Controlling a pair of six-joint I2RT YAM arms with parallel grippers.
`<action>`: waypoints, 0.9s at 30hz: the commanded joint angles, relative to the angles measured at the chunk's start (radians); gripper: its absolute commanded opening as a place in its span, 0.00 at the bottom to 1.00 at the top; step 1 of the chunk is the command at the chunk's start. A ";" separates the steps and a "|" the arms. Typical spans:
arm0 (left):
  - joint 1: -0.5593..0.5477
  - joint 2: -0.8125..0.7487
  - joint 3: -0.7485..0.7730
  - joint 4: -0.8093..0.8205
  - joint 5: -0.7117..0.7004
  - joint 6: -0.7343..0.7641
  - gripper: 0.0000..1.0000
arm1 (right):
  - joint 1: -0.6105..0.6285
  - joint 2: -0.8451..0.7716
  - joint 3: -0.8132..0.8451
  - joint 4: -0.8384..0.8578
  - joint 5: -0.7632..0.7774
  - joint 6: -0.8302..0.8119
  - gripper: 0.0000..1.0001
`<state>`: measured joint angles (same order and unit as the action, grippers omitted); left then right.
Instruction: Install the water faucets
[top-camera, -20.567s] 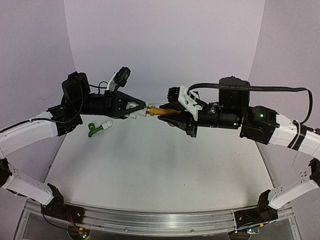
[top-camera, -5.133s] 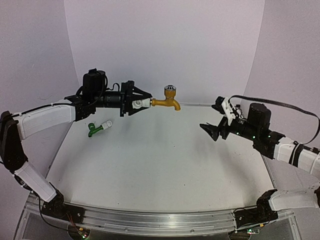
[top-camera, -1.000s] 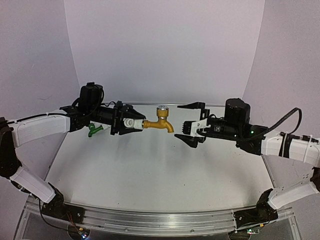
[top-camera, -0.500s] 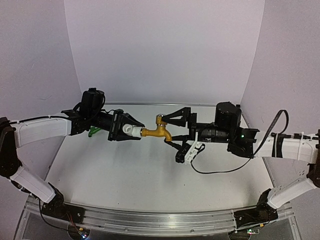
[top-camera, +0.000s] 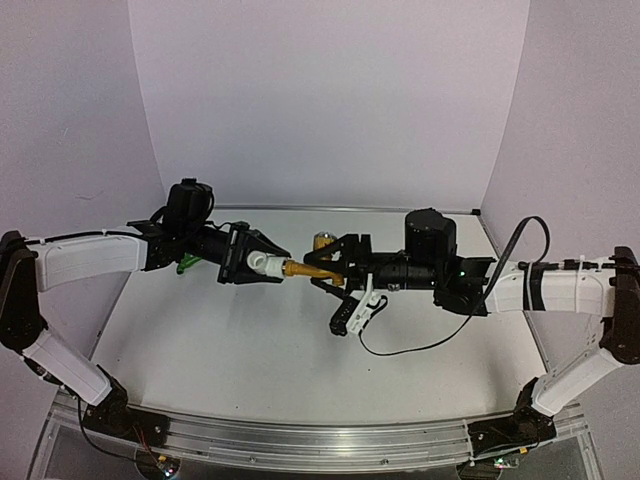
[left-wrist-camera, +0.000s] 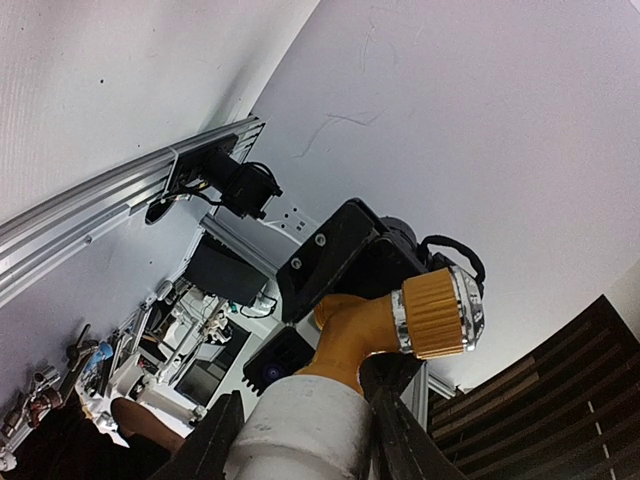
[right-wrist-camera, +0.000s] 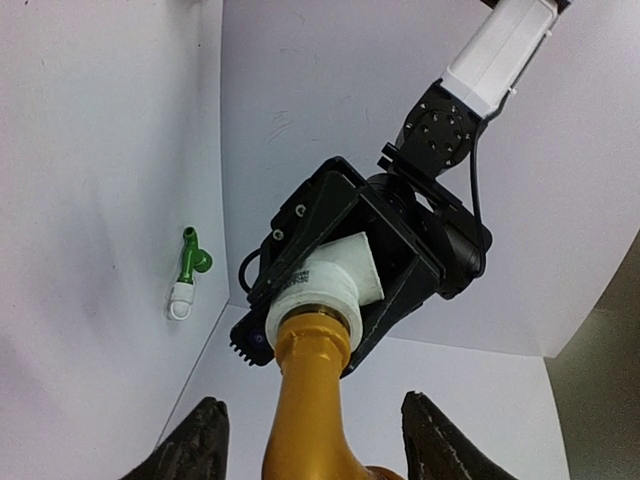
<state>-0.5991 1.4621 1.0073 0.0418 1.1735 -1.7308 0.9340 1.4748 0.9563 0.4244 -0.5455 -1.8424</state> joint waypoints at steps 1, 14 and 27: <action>-0.002 -0.001 0.057 0.044 0.043 0.031 0.00 | 0.003 0.013 0.050 0.026 0.026 0.026 0.46; -0.001 0.068 0.174 0.027 -0.134 0.329 0.00 | 0.005 0.003 0.118 -0.136 0.006 0.476 0.07; -0.028 0.058 0.360 0.103 -0.217 1.697 0.00 | 0.003 0.084 0.234 -0.127 -0.029 1.397 0.00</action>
<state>-0.5961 1.5510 1.3236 -0.0155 0.8965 -0.7792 0.9058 1.4994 1.1161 0.3847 -0.4335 -0.9699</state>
